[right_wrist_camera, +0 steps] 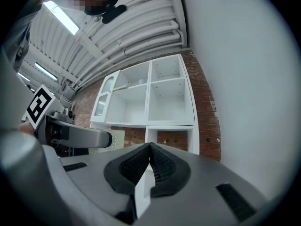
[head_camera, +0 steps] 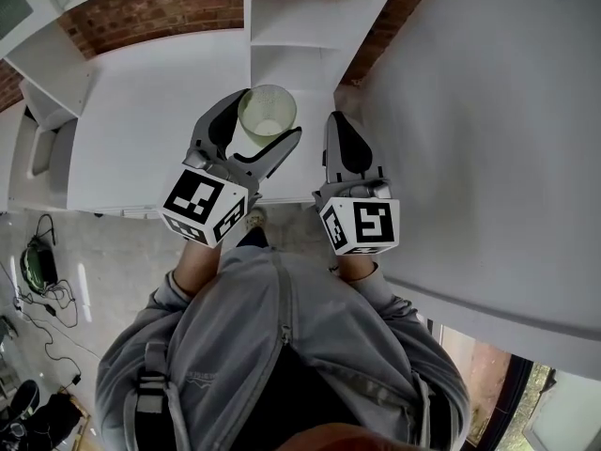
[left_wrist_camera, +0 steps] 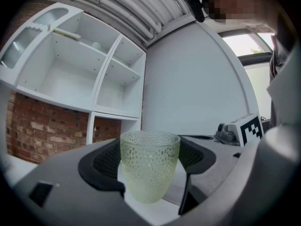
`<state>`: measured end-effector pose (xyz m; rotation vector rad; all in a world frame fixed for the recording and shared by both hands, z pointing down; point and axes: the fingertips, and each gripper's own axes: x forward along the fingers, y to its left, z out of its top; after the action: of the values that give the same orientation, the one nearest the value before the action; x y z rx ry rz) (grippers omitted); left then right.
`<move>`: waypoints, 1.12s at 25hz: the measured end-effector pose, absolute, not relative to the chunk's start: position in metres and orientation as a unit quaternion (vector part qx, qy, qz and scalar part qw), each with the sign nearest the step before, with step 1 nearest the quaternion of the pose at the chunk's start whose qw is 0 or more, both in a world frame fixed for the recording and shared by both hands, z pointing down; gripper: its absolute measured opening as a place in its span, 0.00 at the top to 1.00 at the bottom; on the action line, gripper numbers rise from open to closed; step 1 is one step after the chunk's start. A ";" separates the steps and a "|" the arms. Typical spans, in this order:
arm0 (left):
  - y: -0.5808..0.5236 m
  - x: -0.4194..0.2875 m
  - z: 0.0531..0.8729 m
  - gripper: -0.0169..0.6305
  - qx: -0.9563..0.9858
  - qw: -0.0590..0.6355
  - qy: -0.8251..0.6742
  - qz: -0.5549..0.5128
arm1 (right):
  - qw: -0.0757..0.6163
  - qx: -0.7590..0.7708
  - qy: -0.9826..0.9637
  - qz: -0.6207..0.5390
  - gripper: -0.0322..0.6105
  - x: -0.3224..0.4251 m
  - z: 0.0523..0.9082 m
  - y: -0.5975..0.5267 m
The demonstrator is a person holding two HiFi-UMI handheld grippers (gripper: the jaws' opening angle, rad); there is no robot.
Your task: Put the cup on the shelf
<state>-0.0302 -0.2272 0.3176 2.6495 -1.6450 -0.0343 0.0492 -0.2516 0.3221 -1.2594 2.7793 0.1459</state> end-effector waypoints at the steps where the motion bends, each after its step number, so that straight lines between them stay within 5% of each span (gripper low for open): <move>1: -0.234 -0.034 0.317 0.39 0.850 0.012 -0.527 -0.011 | 0.043 -0.413 0.909 0.047 0.91 0.046 0.321 -0.259; 28: -0.347 -0.078 0.294 0.39 0.870 -0.010 -0.493 -0.008 | 0.052 -0.428 0.900 0.061 0.91 -0.005 0.306 -0.363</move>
<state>-0.0784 -0.3469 0.2941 2.7505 -1.5606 -0.0244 -0.0047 -0.3629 0.3056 -1.3012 2.7391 0.1860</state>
